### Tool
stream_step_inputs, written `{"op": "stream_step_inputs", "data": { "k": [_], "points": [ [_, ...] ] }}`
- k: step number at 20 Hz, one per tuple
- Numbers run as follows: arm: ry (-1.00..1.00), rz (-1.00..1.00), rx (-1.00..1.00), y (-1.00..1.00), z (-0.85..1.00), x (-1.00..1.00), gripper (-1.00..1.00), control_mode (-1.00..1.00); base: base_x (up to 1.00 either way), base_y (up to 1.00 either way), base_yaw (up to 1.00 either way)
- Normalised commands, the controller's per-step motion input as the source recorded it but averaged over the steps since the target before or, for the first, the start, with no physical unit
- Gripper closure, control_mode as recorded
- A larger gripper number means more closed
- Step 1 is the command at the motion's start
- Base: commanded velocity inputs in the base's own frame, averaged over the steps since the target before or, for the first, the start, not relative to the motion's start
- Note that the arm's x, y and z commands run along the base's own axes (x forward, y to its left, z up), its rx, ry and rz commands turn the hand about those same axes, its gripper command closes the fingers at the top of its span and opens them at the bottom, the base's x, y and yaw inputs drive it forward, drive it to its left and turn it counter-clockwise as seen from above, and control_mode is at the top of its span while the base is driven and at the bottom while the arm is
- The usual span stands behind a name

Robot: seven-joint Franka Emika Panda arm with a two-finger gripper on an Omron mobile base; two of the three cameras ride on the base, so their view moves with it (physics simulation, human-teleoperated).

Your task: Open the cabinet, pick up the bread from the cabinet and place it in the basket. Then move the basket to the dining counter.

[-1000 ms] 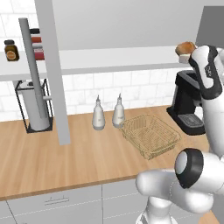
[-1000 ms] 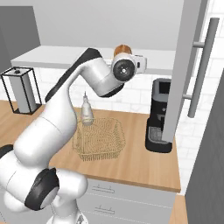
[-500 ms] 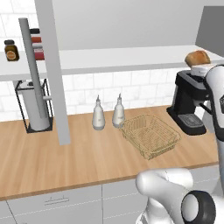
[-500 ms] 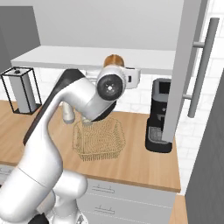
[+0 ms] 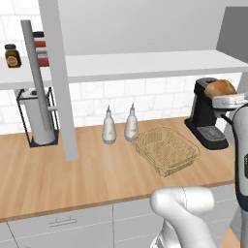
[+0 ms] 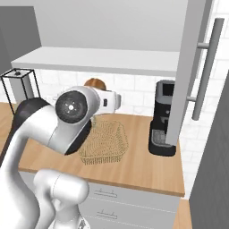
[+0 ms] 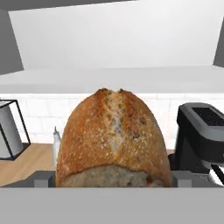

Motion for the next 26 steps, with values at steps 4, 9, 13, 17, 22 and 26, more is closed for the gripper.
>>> {"op": "stream_step_inputs", "data": {
  "k": [4, 9, 13, 17, 22, 26],
  "points": [
    [0.36, 0.00, 0.02, 0.37, -0.84, -0.28, 1.00, -1.00, 0.00, 0.00, 0.00],
    [0.33, 0.00, 0.11, 0.38, -1.00, 0.60, 1.00, -1.00, 0.00, 0.00, 0.00],
    [0.10, 0.00, 0.07, 0.08, -0.87, 0.92, 1.00, -1.00, 0.00, 0.00, 0.00],
    [0.03, 0.00, 0.00, 0.00, -0.89, 0.65, 1.00, -1.00, 0.00, 0.00, 0.00],
    [0.00, 0.00, 0.00, -0.08, -0.73, 0.92, 1.00, -1.00, 0.00, 0.00, 0.00],
    [0.00, 0.00, 0.00, 0.00, -0.71, 0.88, 1.00, -1.00, 0.00, 0.00, 0.00]
  ]
}}
